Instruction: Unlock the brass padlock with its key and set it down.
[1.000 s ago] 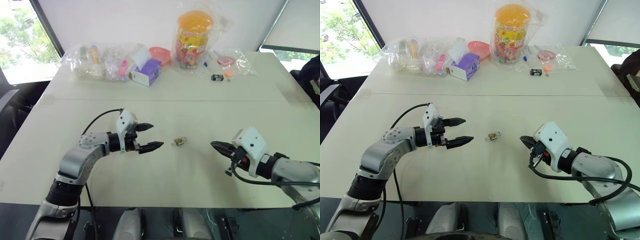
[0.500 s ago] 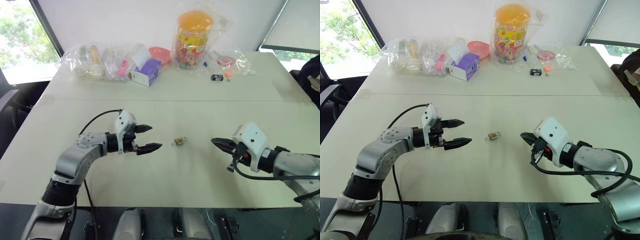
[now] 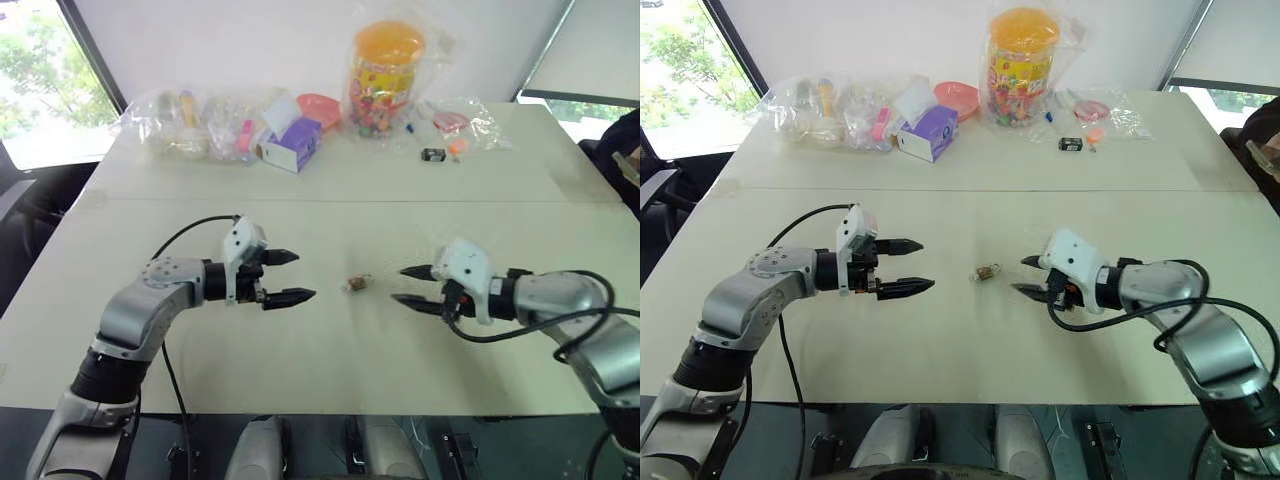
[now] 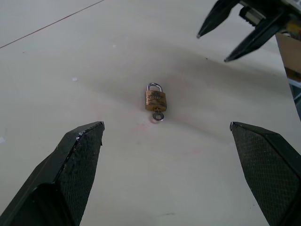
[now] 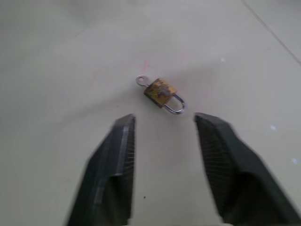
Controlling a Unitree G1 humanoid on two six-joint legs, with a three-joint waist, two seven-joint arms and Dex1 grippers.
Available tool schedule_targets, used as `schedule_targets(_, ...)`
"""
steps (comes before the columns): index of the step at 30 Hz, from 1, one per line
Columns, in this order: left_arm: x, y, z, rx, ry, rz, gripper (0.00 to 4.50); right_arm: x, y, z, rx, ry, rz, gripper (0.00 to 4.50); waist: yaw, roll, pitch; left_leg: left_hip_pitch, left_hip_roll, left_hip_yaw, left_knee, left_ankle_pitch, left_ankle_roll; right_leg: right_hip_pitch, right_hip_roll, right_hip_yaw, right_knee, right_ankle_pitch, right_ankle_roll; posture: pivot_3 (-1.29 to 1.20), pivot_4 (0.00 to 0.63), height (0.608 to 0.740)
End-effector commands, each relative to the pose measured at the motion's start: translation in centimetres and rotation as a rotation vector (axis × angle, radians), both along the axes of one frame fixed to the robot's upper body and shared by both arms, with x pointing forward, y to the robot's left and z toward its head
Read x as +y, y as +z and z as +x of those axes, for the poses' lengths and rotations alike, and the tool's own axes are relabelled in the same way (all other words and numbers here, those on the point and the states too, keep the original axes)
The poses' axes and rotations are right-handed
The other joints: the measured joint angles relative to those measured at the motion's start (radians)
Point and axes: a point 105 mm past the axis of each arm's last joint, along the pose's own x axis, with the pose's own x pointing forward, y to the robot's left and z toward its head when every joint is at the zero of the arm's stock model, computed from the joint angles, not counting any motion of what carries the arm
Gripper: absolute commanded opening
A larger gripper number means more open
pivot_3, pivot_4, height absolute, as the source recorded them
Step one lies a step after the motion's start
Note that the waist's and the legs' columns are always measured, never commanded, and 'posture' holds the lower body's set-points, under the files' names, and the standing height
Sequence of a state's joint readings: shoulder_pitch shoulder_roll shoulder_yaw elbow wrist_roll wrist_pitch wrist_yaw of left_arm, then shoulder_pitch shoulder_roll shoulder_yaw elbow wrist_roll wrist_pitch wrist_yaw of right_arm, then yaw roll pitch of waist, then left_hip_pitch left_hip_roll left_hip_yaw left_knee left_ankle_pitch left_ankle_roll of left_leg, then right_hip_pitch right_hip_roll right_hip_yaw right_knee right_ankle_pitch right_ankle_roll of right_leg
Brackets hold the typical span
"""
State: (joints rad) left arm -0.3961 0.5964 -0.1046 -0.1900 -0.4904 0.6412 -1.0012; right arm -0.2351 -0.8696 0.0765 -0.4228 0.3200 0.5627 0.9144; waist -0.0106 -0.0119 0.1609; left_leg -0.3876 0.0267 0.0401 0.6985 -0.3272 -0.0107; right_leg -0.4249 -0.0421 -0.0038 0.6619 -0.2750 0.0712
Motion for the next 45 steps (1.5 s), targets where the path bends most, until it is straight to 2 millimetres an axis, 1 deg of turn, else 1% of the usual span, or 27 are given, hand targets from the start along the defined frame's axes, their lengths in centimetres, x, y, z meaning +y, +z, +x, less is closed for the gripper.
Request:
schedule_targets(1,0.0,0.9,0.0,-0.038,-0.011,-0.002,4.5,1.0,-0.2,0.7,-0.016,0.092,-0.039,3.96,0.0,0.0,0.0,0.0,0.0,0.0,0.0,0.0,0.0,0.0,0.0,0.0,0.0,0.0,0.0,0.0,0.15,0.74)
schedule_targets(2,0.0,0.9,0.0,-0.039,-0.01,-0.001,4.5,1.2,-0.4,0.9,-0.01,0.112,-0.048,4.43,0.0,0.0,0.0,0.0,0.0,0.0,0.0,0.0,0.0,0.0,0.0,0.0,0.0,0.0,0.0,0.0,0.15,0.74)
schedule_targets(4,0.0,0.9,-0.2,-0.041,-0.01,-0.001,4.5,1.7,-1.5,1.8,-0.008,0.159,-0.092,4.43,0.0,0.0,0.0,0.0,0.0,0.0,0.0,0.0,0.0,0.0,0.0,0.0,0.0,0.0,0.0,0.0,0.15,0.74)
schedule_targets(8,0.0,1.0,-0.4,-0.041,-0.011,-0.002,4.5,3.1,-2.1,3.3,0.035,0.199,-0.052,4.43,0.0,0.0,0.0,0.0,0.0,0.0,0.0,0.0,0.0,0.0,0.0,0.0,0.0,0.0,0.0,0.0,0.15,0.74)
schedule_targets(12,0.2,1.1,-0.4,-0.051,0.002,0.002,4.5,3.4,-3.0,5.0,0.061,0.2,-0.047,4.43,0.0,0.0,0.0,0.0,0.0,0.001,0.0,0.0,0.0,0.0,-0.001,0.0,0.001,0.0,0.0,0.0,0.15,0.74)
schedule_targets(15,0.3,1.1,-0.5,-0.054,0.008,0.001,4.5,3.5,-3.3,5.9,0.079,0.196,-0.029,4.43,0.001,0.0,0.0,0.0,0.0,0.001,0.0,0.0,0.0,-0.001,-0.002,0.0,0.001,0.0,0.0,0.0,0.15,0.74)
schedule_targets(19,0.3,1.1,-0.6,-0.063,0.021,0.005,4.5,3.3,-4.8,6.5,0.132,0.197,-0.031,4.43,-0.002,0.0,0.0,0.0,0.0,0.001,0.0,0.0,0.0,-0.001,-0.003,0.0,0.001,0.0,0.0,0.0,0.15,0.74)
schedule_targets(25,0.5,1.1,-0.6,-0.067,0.032,0.009,4.5,3.9,-6.1,6.9,0.148,0.206,-0.026,4.43,-0.008,0.0,0.0,0.002,0.002,0.003,0.0,0.0,-0.001,0.0,-0.003,0.0,0.002,0.0,0.0,0.0,0.15,0.74)
schedule_targets(26,0.5,1.1,-0.6,-0.067,0.034,0.009,4.5,4.0,-6.2,6.9,0.149,0.21,-0.026,4.2,-0.009,0.001,0.0,0.002,0.002,0.003,0.0,0.0,-0.001,0.0,-0.002,0.0,0.002,0.0,0.0,0.0,0.15,0.74)
schedule_targets(28,0.5,1.1,-0.6,-0.068,0.036,0.01,4.5,4.2,-6.6,6.7,0.15,0.222,-0.034,3.58,-0.01,0.001,0.0,0.003,0.002,0.003,0.0,0.0,-0.001,0.0,-0.002,0.0,0.003,0.0,0.0,0.0,0.15,0.74)
schedule_targets(30,0.5,1.1,-0.5,-0.067,0.037,0.009,4.5,4.3,-7.0,6.3,0.149,0.241,-0.054,2.65,-0.009,0.001,0.0,0.003,0.002,0.003,0.0,0.0,-0.001,0.0,-0.002,0.0,0.003,0.0,0.0,0.0,0.15,0.74)
schedule_targets(33,0.5,1.0,-0.5,-0.063,0.039,0.007,4.5,4.4,-7.6,5.5,0.151,0.264,-0.069,1.11,-0.006,0.001,0.0,0.004,0.002,0.003,0.0,0.0,-0.001,0.001,-0.003,0.0,0.003,0.0,0.0,0.0,0.15,0.74)
schedule_targets(34,0.5,0.9,-0.4,-0.061,0.039,0.007,4.5,4.4,-7.7,5.2,0.149,0.266,-0.074,0.73,-0.005,0.001,0.0,0.004,0.002,0.003,0.0,0.0,-0.001,0.001,-0.003,0.0,0.003,0.0,0.0,0.0,0.15,0.74)
schedule_targets(37,0.4,0.8,-0.1,-0.057,0.04,0.005,4.5,3.9,-7.9,4.6,0.121,0.273,-0.114,0.75,-0.003,0.001,0.0,0.004,0.002,0.003,0.0,0.0,-0.001,0.001,-0.003,0.0,0.003,0.0,0.0,0.0,0.15,0.74)
schedule_targets(39,0.3,0.9,0.2,-0.047,0.043,-0.009,4.5,3.5,-7.0,4.4,0.04,0.266,-0.142,0.75,0.001,0.001,0.0,0.004,0.002,0.003,0.0,0.0,-0.001,0.001,-0.003,0.0,0.003,0.0,0.0,0.0,0.15,0.74)
schedule_targets(42,-0.1,1.1,0.6,-0.025,0.041,-0.04,4.5,3.3,-4.8,4.4,-0.114,0.245,-0.172,0.75,0.01,0.001,0.0,0.003,0.001,0.003,0.0,0.0,-0.001,0.001,-0.004,0.0,0.002,0.0,0.0,0.0,0.15,0.74)
schedule_targets(45,-1.0,1.5,1.1,0.016,0.019,-0.09,4.5,3.3,-1.3,4.1,-0.368,0.247,-0.24,0.75,0.019,0.001,0.0,0.002,0.0,0.003,0.001,0.0,-0.001,0.001,-0.004,0.0,0.002,0.0,0.0,0.0,0.15,0.74)
